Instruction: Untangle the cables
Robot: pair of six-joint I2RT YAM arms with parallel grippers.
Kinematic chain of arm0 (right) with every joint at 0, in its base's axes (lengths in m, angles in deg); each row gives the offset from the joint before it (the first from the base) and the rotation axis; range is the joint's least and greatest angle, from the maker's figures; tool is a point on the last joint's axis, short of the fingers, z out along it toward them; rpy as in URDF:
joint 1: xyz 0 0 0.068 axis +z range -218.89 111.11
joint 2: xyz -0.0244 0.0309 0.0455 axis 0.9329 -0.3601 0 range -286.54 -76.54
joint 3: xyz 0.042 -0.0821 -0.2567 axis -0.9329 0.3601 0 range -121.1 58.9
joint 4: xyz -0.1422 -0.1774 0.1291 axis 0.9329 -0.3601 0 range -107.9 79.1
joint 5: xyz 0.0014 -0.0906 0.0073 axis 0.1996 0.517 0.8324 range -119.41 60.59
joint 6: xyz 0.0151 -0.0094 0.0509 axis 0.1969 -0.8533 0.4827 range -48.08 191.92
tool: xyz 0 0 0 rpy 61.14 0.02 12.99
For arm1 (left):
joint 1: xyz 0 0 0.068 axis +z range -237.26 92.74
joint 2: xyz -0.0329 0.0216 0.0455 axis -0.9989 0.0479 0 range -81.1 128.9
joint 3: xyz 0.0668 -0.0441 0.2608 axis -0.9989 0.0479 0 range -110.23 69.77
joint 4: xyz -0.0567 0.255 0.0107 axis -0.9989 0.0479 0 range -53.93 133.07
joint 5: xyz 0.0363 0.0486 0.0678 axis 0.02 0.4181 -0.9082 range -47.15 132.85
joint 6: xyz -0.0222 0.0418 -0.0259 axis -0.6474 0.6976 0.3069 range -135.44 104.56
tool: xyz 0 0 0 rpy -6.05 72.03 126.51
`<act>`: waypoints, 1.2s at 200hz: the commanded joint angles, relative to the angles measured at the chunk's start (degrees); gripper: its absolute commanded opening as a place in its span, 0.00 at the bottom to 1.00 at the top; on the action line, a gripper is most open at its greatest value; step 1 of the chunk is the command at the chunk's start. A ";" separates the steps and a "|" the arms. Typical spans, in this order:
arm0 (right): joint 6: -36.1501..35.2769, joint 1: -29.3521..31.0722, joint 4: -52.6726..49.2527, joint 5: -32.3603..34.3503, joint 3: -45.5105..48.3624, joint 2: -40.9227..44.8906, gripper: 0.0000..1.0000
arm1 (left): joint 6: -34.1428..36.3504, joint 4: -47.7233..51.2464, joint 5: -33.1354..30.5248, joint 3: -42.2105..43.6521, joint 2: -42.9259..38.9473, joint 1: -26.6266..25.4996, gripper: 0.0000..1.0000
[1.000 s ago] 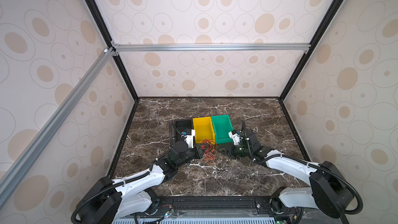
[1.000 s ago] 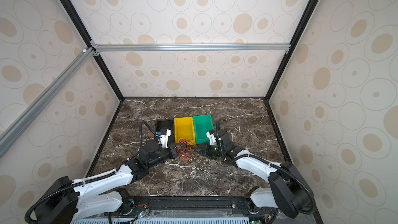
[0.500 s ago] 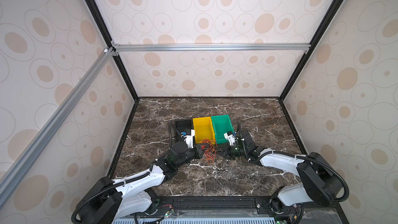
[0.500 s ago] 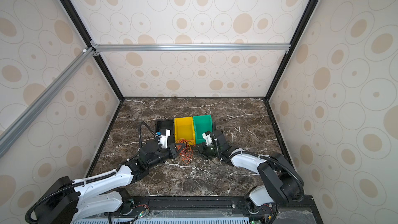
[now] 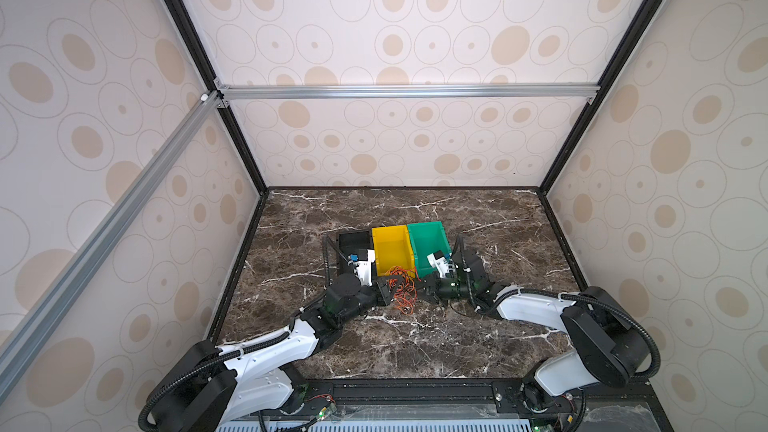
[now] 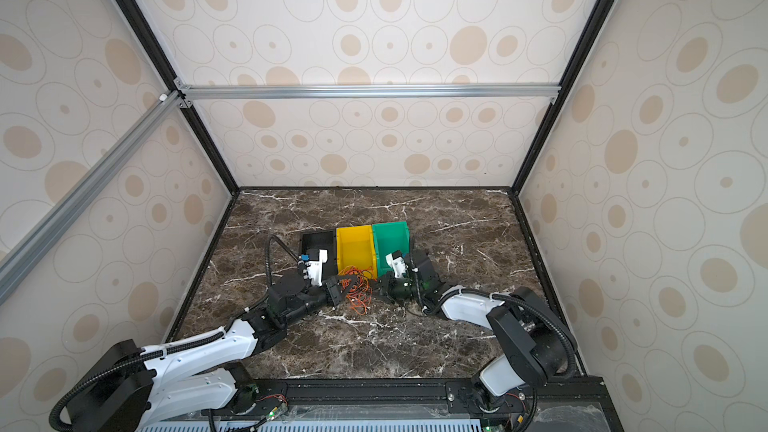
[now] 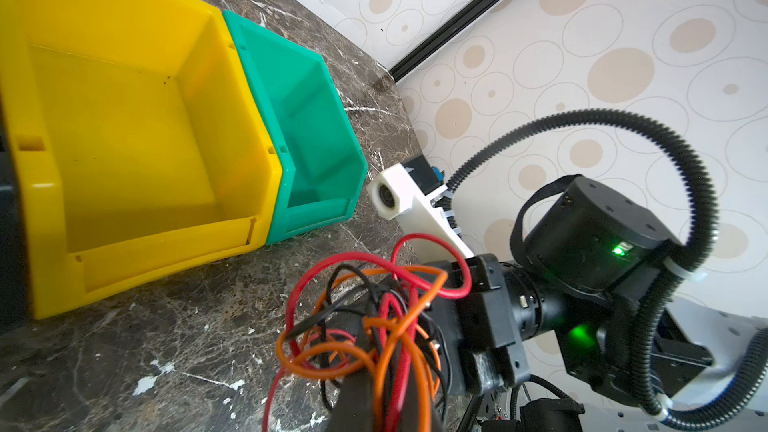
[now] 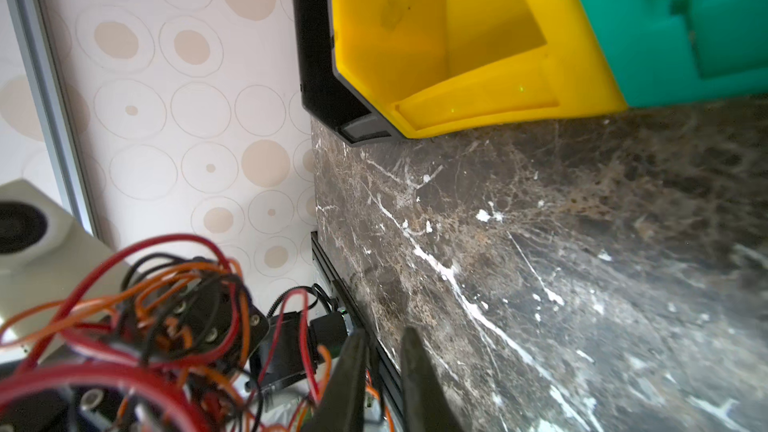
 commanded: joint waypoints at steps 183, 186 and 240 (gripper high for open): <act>-26.06 -7.30 -54.48 52.27 -5.31 21.71 0.00 | 2.13 22.76 -12.02 2.71 -0.71 0.51 0.14; -26.05 -7.31 -54.78 53.01 -5.39 21.82 0.00 | 2.09 23.38 -12.27 2.63 -0.52 0.49 0.15; -27.40 -8.30 -58.53 61.31 -6.07 24.21 0.00 | 0.83 31.59 -15.13 1.48 3.74 0.53 0.21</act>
